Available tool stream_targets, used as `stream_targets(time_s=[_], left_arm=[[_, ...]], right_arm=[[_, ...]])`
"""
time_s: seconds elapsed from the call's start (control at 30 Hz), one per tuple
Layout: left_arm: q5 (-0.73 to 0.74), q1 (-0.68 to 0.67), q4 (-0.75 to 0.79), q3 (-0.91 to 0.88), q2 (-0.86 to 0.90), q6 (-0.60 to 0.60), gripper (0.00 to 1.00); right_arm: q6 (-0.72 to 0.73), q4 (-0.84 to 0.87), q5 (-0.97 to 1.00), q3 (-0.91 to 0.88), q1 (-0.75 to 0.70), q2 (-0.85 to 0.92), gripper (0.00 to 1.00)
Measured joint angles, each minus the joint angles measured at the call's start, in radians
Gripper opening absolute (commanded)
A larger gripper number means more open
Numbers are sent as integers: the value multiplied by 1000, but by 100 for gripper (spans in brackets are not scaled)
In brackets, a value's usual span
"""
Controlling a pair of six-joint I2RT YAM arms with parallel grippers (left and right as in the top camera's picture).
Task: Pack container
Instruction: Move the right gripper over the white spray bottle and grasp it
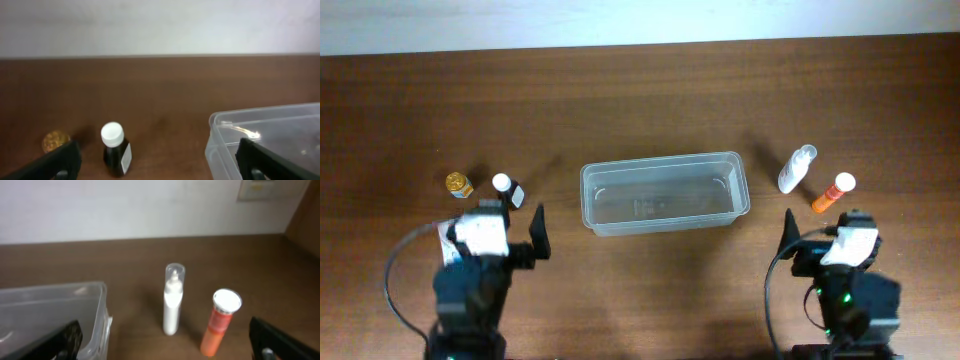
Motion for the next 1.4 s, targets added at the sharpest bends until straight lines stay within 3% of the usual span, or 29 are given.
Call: stream_targets(time_s=[0.37,0.53,0.7,0.9,1.4], left_arm=[[4,0,-423,594,626,75,99],[21,0,-600,784,801,87,99],[61,0,-699,857,877,88,99],[79,0,-716,859,880,88,99],[79,0,-705,859,880,88,99]], right_arm=[[27,-473,7,620,0,583,98],[64,-708,-27,882,0,869,98],[79,-907,-80,1111,0,1164,98],[80,-903,-80,1245,0,1357,98],[58,-838,-3,1270,-113,1506,100]])
